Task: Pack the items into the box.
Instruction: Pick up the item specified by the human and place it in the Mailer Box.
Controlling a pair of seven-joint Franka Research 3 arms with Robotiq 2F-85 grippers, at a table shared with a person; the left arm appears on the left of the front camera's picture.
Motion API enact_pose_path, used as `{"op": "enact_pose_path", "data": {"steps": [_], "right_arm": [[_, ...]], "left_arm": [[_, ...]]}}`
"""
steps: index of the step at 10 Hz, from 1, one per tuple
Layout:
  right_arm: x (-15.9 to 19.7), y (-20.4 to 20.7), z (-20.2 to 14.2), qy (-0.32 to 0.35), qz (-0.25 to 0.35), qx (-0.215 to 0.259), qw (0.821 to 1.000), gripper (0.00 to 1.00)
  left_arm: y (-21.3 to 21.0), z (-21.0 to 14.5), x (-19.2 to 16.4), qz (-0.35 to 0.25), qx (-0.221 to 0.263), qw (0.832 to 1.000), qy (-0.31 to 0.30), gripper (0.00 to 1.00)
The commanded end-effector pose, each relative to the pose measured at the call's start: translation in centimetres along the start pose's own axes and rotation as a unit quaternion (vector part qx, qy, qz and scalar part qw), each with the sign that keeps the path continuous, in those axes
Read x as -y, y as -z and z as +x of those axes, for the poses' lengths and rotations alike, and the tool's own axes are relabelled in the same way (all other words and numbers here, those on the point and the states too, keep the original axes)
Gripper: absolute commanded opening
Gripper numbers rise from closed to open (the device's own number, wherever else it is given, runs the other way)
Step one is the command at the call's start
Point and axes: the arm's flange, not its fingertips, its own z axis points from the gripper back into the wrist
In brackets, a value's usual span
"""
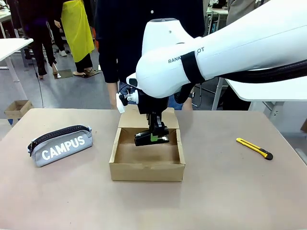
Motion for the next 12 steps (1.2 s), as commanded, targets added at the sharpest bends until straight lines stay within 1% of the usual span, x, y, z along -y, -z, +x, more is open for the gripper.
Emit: {"op": "enact_pose_path", "data": {"steps": [1, 4, 5, 6, 7, 12], "right_arm": [[0.4, 0.1, 0.5, -0.002, 0.004, -0.018, 1.000, 0.32], [0.7, 0.5, 0.1, 0.008, 0.009, -0.027, 1.000, 0.32], [1.0, 0.8, 0.0, 0.010, 0.016, -0.028, 0.999, 0.55], [1.0, 1.0, 0.1, 0.005, 0.018, -0.026, 0.999, 0.92], [1.0, 0.9, 0.0, 0.009, 0.015, -0.029, 0.999, 1.00], [0.9, 0.6, -0.6, 0.019, 0.012, -0.025, 0.999, 1.00]], "left_arm": [[0.1, -0.1, 0.1, -0.013, 0.006, 1.000, 0.011, 1.00], [0.1, -0.1, 0.1, -0.013, 0.006, 1.000, 0.011, 1.00], [0.1, -0.1, 0.1, -0.013, 0.006, 1.000, 0.011, 1.00], [0.1, -0.1, 0.1, -0.013, 0.006, 1.000, 0.011, 1.00], [0.1, -0.1, 0.1, -0.013, 0.006, 1.000, 0.011, 1.00], [0.1, -0.1, 0.1, -0.013, 0.006, 1.000, 0.011, 1.00]]}}
